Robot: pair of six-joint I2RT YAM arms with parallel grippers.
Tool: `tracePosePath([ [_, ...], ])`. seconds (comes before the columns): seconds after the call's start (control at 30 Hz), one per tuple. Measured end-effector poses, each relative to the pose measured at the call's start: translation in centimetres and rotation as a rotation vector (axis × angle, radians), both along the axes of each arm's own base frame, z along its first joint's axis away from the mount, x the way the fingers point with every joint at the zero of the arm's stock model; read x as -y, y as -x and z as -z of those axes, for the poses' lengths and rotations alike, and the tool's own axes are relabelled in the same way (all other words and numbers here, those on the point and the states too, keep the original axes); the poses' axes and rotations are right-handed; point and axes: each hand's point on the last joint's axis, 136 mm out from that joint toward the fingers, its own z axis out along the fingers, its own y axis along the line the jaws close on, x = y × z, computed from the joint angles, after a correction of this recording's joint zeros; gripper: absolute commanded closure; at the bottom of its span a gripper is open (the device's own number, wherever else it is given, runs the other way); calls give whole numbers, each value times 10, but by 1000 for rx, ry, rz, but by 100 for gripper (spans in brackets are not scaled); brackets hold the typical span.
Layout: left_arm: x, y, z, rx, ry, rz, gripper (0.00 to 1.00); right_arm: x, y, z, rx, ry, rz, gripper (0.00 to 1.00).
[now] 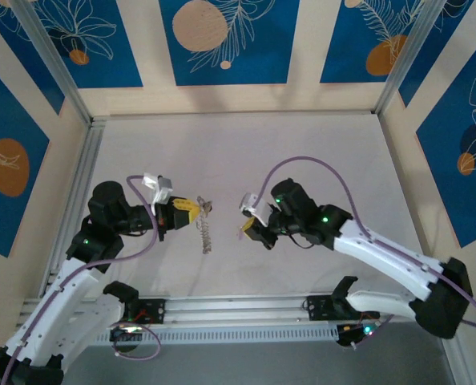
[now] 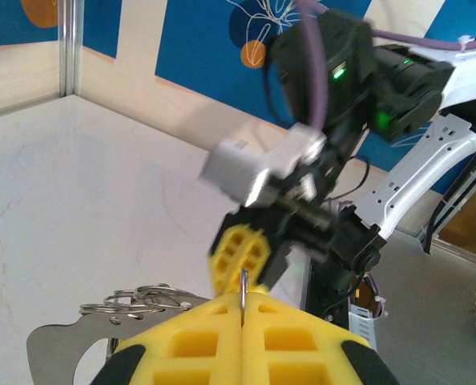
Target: Put the keys on the keyring
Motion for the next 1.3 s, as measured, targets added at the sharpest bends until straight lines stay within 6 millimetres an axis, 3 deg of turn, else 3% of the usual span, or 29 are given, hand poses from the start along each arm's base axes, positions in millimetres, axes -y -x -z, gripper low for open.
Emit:
tracePosePath([
  [0.17, 2, -3, 6, 0, -15, 13, 100, -9, 26, -58, 7, -134, -125, 100],
  [0.37, 4, -1, 7, 10, -18, 39, 100, -22, 41, -98, -4, -212, -214, 100],
  [0.7, 5, 3, 7, 5, -13, 69, 100, -42, 35, -99, -103, -220, -225, 100],
  [1.07, 6, 5, 6, 9, -12, 82, 100, -61, 23, -122, -137, -272, -212, 100],
  [1.3, 6, 5, 7, 22, -15, 84, 100, -72, 17, -123, -173, -274, -218, 100],
])
